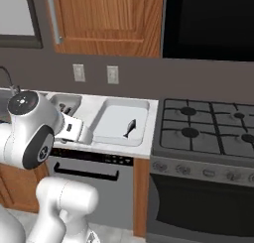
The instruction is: Place one mushroom and one fish in each tupperware on the nearby counter, to pack two identical lunches.
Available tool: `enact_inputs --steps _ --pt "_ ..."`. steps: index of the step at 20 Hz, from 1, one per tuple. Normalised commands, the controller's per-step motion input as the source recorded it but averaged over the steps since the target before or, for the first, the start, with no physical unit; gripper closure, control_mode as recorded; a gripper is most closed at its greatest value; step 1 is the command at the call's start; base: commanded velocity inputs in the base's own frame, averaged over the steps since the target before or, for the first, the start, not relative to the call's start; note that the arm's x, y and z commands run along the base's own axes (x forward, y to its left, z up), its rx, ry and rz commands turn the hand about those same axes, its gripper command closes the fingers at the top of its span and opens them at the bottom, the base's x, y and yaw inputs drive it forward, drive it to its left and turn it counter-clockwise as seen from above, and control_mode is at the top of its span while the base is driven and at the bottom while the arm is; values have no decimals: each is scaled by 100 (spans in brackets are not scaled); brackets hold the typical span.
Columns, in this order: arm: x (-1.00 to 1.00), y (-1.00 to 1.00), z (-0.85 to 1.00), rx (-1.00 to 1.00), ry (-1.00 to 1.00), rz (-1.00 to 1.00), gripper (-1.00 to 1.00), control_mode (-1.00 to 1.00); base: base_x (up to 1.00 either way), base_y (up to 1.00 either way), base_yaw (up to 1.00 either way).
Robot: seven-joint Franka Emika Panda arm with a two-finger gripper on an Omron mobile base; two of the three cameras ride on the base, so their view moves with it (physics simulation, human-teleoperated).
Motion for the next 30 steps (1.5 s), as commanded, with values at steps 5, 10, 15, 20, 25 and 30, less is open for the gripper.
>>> enact_inputs --steps 5,10,15,20,25,30 --pt "0 0 0 0 0 0 100 100 99 2 -4" --pt "0 0 0 0 0 0 100 100 85 18 -4" --pt "33 23 -37 -4 0 -1 100 -100 14 6 -1" --pt "22 31 -70 -6 0 0 100 -100 0 0 0" --pt "39 6 -50 -1 0 0 100 -100 0 0 0" --pt "37 -1 -37 0 0 -1 100 -100 0 0 0"
